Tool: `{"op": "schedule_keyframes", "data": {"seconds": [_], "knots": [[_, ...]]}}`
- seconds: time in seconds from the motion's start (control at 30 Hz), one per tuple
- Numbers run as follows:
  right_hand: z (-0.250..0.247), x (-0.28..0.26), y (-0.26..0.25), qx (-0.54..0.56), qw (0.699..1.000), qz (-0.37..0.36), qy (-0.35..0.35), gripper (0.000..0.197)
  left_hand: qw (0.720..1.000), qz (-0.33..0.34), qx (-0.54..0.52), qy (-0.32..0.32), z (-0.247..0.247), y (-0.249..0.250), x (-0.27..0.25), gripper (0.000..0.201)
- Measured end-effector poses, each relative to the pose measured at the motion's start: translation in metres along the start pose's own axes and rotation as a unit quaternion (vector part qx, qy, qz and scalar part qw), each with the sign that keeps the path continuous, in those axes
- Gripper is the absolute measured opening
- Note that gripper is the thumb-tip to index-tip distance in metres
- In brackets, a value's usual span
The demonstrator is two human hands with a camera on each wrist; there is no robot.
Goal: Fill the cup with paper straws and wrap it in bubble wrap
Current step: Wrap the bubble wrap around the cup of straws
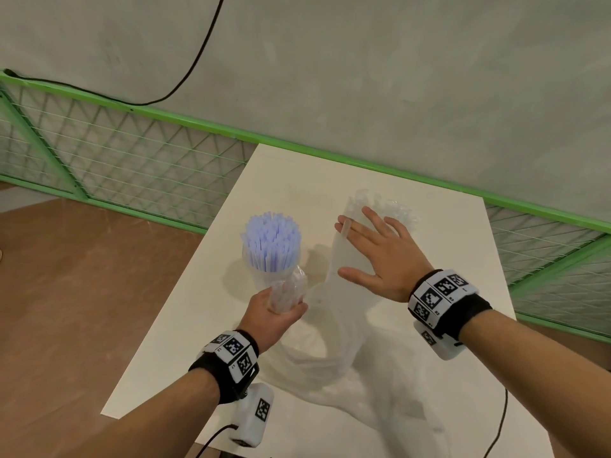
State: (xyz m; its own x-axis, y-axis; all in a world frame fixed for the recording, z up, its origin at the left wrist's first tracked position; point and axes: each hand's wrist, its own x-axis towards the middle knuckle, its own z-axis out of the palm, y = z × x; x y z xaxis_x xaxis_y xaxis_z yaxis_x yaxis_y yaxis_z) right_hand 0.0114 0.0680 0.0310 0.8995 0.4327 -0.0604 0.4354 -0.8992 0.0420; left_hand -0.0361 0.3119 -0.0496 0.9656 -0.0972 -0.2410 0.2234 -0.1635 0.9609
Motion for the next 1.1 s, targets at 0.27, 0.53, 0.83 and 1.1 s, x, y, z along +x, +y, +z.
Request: {"op": "schedule_keyframes", "data": {"seconds": [0.27,0.53,0.83,1.1], "knots": [[0.005,0.007,-0.009,0.119,0.984,0.073,0.111,0.078,1.0,0.0,0.003,0.001,0.0,-0.002,0.001,0.009],[0.015,0.016,-0.014,0.056,0.977,0.052,0.199,0.043,1.0,-0.002,0.017,-0.003,0.0,-0.003,0.002,0.011],[0.021,0.005,-0.001,0.054,0.984,-0.008,0.171,0.039,1.0,-0.002,0.014,-0.009,-0.002,-0.002,0.0,0.011],[0.001,0.014,0.004,-0.018,0.998,0.057,0.028,0.049,1.0,-0.011,-0.002,-0.009,-0.002,-0.004,0.001,0.01]]}}
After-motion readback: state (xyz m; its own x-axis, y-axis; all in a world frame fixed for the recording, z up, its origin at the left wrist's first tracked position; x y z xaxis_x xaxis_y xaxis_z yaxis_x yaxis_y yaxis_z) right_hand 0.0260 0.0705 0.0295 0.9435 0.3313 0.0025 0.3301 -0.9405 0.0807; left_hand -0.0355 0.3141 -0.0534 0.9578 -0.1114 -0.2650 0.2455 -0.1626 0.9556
